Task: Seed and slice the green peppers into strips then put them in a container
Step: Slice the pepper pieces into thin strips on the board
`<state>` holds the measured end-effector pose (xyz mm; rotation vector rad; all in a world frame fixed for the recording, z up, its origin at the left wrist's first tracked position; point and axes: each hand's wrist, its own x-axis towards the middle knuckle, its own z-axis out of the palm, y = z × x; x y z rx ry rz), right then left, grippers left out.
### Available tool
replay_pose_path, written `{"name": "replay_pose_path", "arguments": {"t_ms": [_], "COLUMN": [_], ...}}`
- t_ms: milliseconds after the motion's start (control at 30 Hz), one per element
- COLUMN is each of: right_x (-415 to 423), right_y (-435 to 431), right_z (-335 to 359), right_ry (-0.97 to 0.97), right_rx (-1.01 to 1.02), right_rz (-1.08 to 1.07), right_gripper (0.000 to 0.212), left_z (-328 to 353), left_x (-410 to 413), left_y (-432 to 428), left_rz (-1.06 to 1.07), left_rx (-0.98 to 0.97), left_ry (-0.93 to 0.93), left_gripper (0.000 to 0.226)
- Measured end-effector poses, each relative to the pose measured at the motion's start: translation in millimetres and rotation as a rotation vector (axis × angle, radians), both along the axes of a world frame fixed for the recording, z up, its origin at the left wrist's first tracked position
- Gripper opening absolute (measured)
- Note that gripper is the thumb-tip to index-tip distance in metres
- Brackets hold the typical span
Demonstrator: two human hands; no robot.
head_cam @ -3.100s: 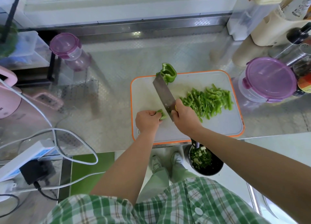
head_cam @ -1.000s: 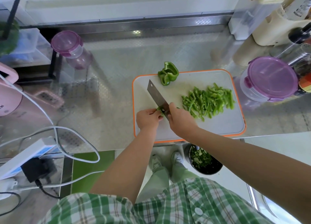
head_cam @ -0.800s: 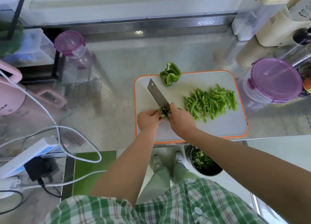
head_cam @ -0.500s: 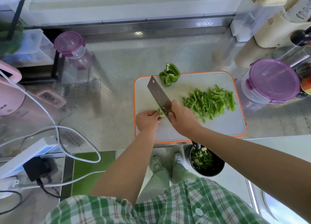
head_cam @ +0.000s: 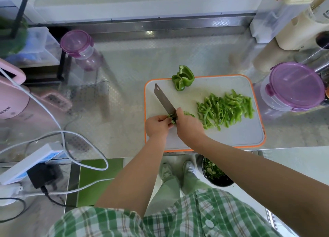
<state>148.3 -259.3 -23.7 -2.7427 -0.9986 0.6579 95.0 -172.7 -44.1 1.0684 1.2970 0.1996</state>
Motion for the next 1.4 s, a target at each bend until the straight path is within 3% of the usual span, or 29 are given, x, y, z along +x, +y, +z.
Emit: {"name": "replay_pose_path", "arguments": {"t_ms": [33, 267, 800, 1067, 1400], "right_x": [2, 13, -1, 8, 9], "right_y": [-1, -12, -1, -12, -15], "right_z": [-1, 6, 3, 5, 19], "right_ry": [0.015, 0.124, 0.015, 0.107, 0.084], "right_rx": [0.027, 0.235, -0.005, 0.211, 0.127], "right_rz": [-0.019, -0.056, 0.037, -0.059, 0.058], "right_gripper": [0.015, 0.012, 0.015, 0.012, 0.018], "left_z": [0, 5, -2, -5, -8], "left_x": [-1, -2, -1, -2, 0], "left_y": [0, 0, 5, 1, 2], "left_rz": [0.003, 0.067, 0.04, 0.053, 0.024], "left_rx": [0.001, -0.05, -0.033, -0.03, -0.018], "left_ry": [-0.01, -0.076, -0.047, -0.039, -0.018], "left_gripper": [0.005, 0.009, 0.01, 0.011, 0.017]}}
